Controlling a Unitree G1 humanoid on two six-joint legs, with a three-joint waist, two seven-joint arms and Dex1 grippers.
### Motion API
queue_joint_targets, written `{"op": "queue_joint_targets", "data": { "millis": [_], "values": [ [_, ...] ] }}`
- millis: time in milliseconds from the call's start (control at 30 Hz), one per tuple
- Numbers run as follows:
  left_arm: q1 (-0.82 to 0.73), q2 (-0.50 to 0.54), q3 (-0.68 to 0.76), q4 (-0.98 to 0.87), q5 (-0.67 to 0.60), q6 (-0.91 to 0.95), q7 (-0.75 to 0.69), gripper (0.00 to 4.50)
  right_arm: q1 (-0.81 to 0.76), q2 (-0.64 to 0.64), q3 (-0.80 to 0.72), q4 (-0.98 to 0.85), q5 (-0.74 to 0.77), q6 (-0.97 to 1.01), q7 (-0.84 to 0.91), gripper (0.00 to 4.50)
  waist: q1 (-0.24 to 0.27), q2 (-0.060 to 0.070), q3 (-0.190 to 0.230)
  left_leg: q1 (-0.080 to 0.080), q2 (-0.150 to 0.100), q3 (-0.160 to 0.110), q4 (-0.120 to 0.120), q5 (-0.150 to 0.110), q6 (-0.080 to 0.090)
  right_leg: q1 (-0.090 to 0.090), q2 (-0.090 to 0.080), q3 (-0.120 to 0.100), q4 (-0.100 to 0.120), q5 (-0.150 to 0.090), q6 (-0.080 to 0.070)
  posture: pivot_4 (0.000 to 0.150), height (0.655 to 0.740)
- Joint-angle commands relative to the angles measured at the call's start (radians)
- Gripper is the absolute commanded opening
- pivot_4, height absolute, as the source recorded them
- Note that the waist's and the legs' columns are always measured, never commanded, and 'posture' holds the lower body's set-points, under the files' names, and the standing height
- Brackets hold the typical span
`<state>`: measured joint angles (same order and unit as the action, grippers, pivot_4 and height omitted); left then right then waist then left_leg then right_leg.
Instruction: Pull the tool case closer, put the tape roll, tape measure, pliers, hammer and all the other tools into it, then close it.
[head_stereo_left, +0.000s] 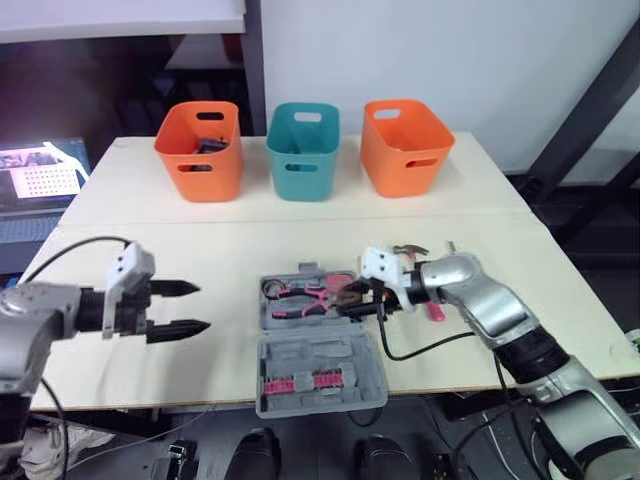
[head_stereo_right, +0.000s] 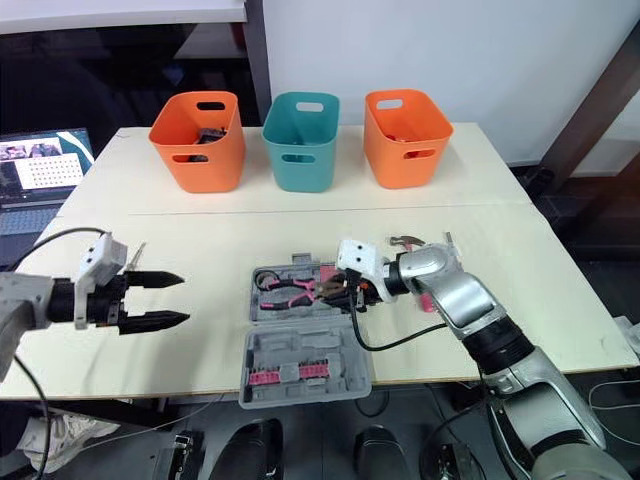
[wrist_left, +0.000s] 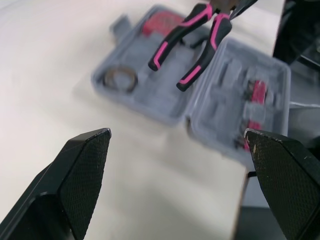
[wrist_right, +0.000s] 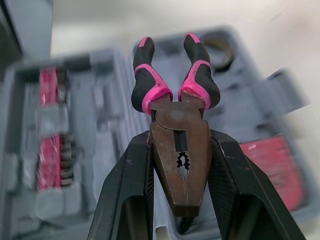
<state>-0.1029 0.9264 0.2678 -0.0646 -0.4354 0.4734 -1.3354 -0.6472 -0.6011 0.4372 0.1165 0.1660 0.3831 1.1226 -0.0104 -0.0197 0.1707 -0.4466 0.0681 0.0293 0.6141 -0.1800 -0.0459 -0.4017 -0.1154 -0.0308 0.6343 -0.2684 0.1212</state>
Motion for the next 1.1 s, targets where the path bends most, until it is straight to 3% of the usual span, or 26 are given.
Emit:
{"op": "queue_joint_targets", "data": {
  "millis": [33, 400, 1100],
  "values": [
    [0.068, -0.006, 0.067, -0.049, 0.046, -0.173, 0.04, 4.5, -0.043, 0.027, -0.009, 0.055, -0.036, -0.085, 0.021, 0.95, 0.0, 0.0, 0.0, 0.0, 0.0, 0.0, 0.0, 0.0, 0.0, 0.0, 0.0, 0.0, 0.0, -0.001, -0.001, 0.15, 0.74],
    [0.18, -0.027, 0.061, -0.047, 0.038, -0.216, 0.104, 4.5, -0.153, 0.152, 0.014, 0.332, -0.134, -0.264, 0.084, 0.95, -0.006, 0.001, 0.0, 0.002, 0.0, 0.001, -0.001, 0.0, -0.001, 0.0, 0.0, 0.0, -0.001, 0.001, 0.001, 0.15, 0.74],
    [0.118, -0.024, -0.014, 0.021, 0.069, -0.249, 0.14, 4.5, -0.252, 0.272, -0.01, 0.575, -0.199, -0.404, 0.129, 0.95, -0.011, 0.001, 0.0, 0.003, 0.001, 0.002, -0.002, 0.0, -0.001, 0.0, 0.0, 0.0, 0.001, 0.001, 0.002, 0.15, 0.74]
  ]
}}
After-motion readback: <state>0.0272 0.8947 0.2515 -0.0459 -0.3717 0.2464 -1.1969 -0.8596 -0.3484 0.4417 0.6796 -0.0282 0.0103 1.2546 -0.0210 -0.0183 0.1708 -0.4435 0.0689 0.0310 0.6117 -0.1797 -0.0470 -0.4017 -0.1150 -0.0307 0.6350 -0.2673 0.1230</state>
